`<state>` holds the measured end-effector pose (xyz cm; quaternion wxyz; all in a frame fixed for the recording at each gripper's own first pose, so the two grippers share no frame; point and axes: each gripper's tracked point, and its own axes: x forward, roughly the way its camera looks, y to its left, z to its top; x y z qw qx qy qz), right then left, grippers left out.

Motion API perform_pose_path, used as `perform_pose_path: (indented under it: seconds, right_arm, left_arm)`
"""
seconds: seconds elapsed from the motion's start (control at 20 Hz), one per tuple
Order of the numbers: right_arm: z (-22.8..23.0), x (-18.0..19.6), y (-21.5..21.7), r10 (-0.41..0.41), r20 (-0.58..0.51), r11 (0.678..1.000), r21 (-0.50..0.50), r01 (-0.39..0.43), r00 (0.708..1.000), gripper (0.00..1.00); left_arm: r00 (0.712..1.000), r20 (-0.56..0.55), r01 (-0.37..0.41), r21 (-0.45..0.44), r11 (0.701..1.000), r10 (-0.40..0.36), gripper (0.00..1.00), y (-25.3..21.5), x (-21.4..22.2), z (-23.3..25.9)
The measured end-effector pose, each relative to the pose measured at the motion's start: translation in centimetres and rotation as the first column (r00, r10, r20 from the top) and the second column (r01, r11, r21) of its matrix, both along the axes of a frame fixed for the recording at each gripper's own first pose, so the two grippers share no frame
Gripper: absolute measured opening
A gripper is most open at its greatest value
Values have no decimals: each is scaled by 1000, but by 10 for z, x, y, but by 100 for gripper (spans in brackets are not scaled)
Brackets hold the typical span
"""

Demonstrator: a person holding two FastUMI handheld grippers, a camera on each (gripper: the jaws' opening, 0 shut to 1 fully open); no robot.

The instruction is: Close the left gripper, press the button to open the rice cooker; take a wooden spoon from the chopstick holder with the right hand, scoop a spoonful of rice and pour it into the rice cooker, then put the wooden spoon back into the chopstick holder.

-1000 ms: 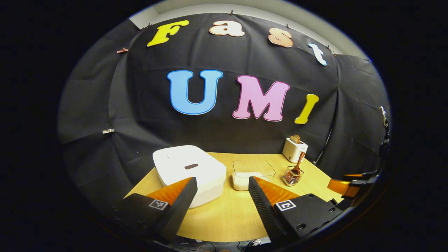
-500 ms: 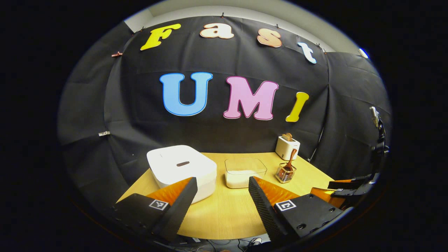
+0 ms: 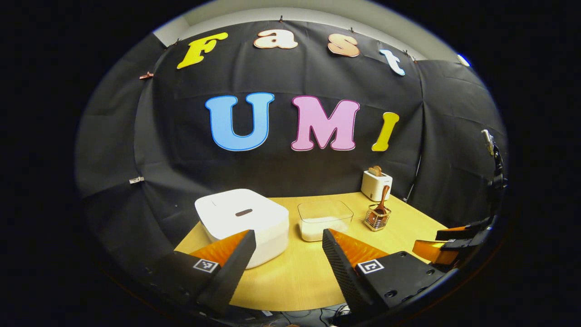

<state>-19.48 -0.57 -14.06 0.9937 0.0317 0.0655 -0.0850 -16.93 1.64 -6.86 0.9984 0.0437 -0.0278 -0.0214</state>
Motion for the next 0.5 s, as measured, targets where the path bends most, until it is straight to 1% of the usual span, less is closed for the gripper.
perform_pose_path:
  seconds: [0.3, 0.5]
  right_arm:
    - [-4, 1, -4, -9, -21, 1000, -3, 9, 1000, 98]
    - [-1, 17, -4, 22, -40, 1000, -10, -22, 999, 98]
  left_arm:
    - [998, -52, 35, -29, 999, -36, 95, -17, -2, -16]
    - [996, -84, 23, -24, 999, -25, 95, -25, 3, -20]
